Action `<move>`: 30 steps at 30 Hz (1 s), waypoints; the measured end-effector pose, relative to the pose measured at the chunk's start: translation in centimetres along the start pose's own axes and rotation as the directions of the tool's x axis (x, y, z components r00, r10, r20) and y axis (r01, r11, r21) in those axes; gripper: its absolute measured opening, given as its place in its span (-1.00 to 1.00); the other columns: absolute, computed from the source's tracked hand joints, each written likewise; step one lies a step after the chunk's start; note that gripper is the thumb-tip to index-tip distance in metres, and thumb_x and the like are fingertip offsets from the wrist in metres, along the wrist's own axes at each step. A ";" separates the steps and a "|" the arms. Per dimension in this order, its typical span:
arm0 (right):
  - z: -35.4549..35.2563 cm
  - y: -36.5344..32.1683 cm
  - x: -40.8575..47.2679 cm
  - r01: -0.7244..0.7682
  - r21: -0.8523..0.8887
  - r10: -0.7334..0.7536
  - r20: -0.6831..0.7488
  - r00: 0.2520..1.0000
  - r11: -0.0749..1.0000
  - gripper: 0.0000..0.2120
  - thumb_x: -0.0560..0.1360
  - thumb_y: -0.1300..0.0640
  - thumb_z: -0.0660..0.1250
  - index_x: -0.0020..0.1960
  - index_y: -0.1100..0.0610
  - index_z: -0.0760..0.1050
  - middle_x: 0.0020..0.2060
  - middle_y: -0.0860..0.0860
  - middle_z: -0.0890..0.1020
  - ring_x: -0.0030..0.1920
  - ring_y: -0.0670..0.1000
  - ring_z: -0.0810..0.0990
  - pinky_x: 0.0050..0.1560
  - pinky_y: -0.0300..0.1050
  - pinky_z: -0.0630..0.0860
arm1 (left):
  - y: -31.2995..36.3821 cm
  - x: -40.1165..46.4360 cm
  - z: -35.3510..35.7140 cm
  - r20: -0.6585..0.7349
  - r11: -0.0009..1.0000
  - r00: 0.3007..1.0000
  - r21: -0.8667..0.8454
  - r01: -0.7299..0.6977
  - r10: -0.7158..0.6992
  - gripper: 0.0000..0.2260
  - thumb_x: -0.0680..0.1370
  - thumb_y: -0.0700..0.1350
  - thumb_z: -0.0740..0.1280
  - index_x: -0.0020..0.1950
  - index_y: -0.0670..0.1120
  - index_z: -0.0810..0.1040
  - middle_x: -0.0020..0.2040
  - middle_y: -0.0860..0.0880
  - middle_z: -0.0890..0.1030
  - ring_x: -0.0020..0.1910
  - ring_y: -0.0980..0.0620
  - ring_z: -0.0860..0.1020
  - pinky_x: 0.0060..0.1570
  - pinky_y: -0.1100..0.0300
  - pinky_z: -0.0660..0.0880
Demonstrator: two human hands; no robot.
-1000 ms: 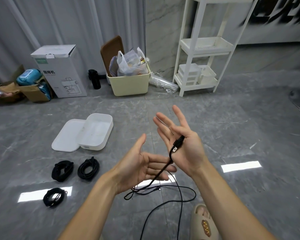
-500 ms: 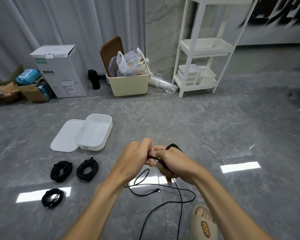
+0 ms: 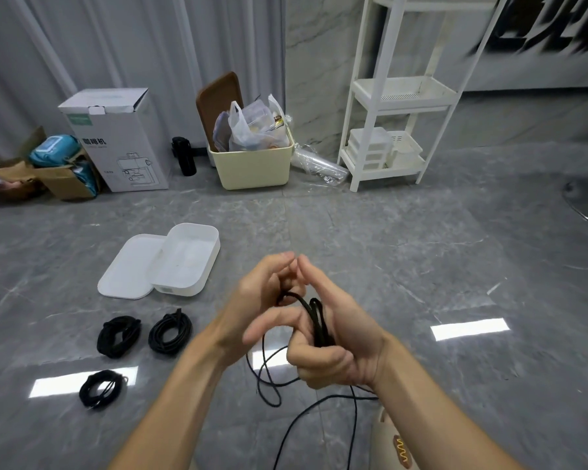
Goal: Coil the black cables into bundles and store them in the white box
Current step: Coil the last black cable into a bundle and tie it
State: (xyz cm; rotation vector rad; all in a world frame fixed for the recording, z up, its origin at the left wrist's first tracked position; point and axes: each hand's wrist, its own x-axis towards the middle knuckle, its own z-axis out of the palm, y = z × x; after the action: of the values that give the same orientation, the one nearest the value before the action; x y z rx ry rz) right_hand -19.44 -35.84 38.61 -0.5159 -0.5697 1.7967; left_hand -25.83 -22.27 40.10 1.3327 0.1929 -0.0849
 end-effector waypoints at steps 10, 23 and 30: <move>0.5 0.0 0.7 0.462 0.170 -0.444 -0.133 0.886 0.871 -0.57 0.66 0.18 0.05 0.49 0.12 0.39 -0.32 0.20 0.64 -0.38 0.12 0.67 -0.37 -0.13 0.62 | -1.7 0.3 1.3 0.189 0.935 0.967 -0.276 0.221 -0.173 -0.18 0.48 0.44 0.00 0.23 -0.22 0.62 0.23 -0.20 0.62 0.29 -0.03 0.57 0.31 0.05 0.40; -0.4 -0.6 0.5 0.803 0.093 -0.678 -0.483 0.554 0.589 -0.25 0.41 0.51 0.10 0.52 0.03 0.27 0.33 0.25 0.55 0.32 0.27 0.54 0.31 0.08 0.52 | -4.2 -0.1 2.1 0.232 0.949 0.951 -0.189 0.251 -0.205 -0.19 0.55 0.43 -0.25 0.44 -0.08 0.42 0.34 -0.14 0.57 0.37 -0.12 0.50 0.42 -0.06 0.33; -1.2 -0.5 0.5 0.760 -0.186 -0.686 -0.598 0.415 0.622 -0.19 0.39 0.52 -0.02 0.54 -0.02 0.21 0.30 0.18 0.59 0.32 0.18 0.56 0.40 0.03 0.38 | -4.0 -0.1 2.1 0.226 0.927 0.909 -0.058 0.371 -0.349 -0.03 0.51 0.44 -0.33 0.28 -0.25 0.55 0.06 -0.18 0.68 -0.06 -0.03 0.64 0.02 0.15 0.50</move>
State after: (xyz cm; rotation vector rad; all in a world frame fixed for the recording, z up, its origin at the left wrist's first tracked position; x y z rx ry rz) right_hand -18.48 -35.09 37.96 -0.6167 -0.1473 0.7078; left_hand -26.45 -25.27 36.72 1.1652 0.2576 -0.5234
